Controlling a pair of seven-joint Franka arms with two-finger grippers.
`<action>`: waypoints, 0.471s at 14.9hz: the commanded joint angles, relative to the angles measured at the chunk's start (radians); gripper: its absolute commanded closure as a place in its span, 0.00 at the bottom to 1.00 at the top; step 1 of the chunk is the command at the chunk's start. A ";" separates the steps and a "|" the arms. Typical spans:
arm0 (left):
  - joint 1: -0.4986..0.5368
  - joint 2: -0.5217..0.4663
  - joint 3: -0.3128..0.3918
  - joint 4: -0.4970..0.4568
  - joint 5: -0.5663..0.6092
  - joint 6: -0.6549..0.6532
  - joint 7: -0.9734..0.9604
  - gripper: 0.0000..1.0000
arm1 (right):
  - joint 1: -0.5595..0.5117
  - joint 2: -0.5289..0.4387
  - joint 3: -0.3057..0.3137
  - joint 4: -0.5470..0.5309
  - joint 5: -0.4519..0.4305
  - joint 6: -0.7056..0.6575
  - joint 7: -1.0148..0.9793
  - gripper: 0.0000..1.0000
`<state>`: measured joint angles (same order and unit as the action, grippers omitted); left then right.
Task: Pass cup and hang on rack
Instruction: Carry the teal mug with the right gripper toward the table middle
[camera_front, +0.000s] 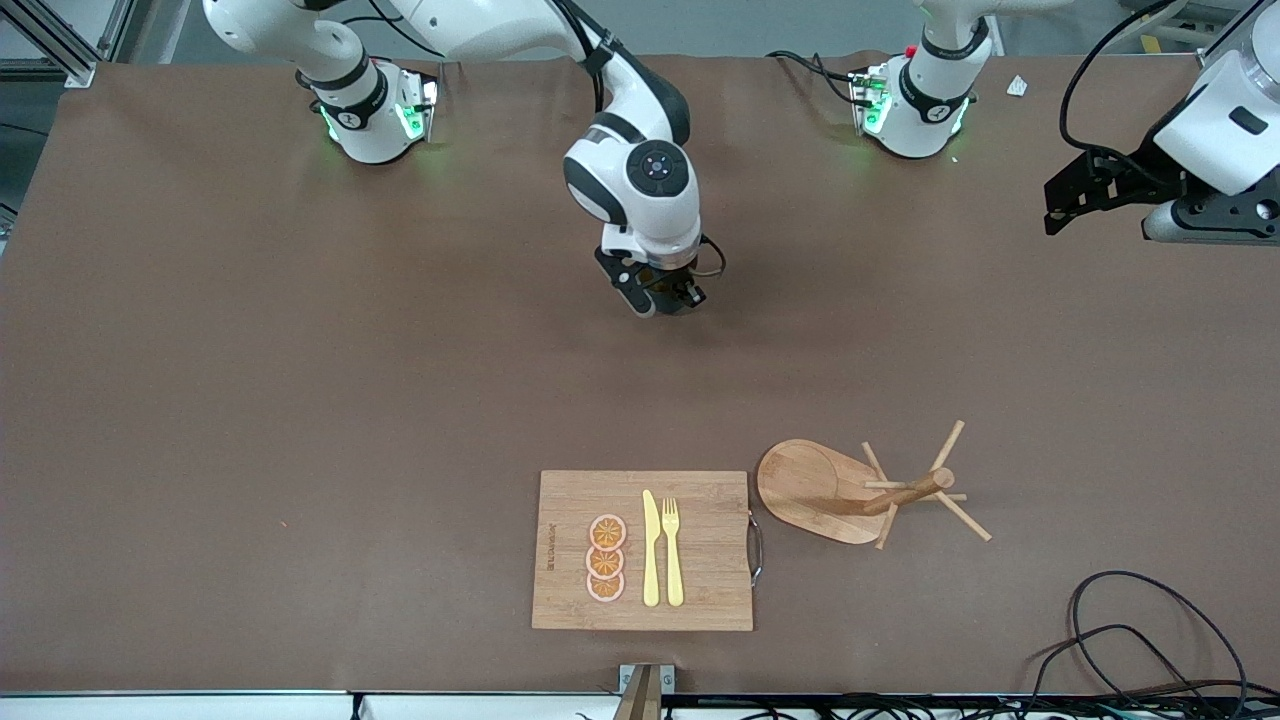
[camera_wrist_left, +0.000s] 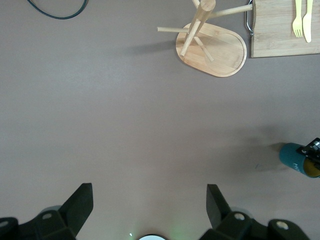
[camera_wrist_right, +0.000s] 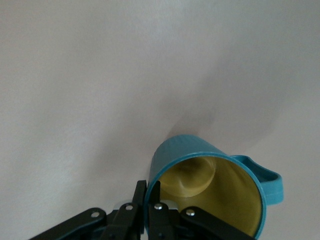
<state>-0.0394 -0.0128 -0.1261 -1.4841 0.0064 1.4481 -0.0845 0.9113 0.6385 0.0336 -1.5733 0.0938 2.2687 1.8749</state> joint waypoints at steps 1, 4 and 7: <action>-0.004 0.007 -0.001 0.019 0.004 -0.003 -0.009 0.00 | 0.017 0.015 -0.011 0.038 0.001 -0.015 0.114 1.00; -0.004 0.007 -0.001 0.019 0.004 -0.003 -0.009 0.00 | 0.044 0.029 -0.012 0.055 0.000 -0.014 0.153 1.00; -0.004 0.007 -0.001 0.019 0.004 -0.003 -0.008 0.00 | 0.067 0.065 -0.015 0.091 -0.026 -0.017 0.213 1.00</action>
<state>-0.0394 -0.0128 -0.1261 -1.4841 0.0064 1.4481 -0.0845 0.9514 0.6592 0.0320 -1.5402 0.0905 2.2642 2.0331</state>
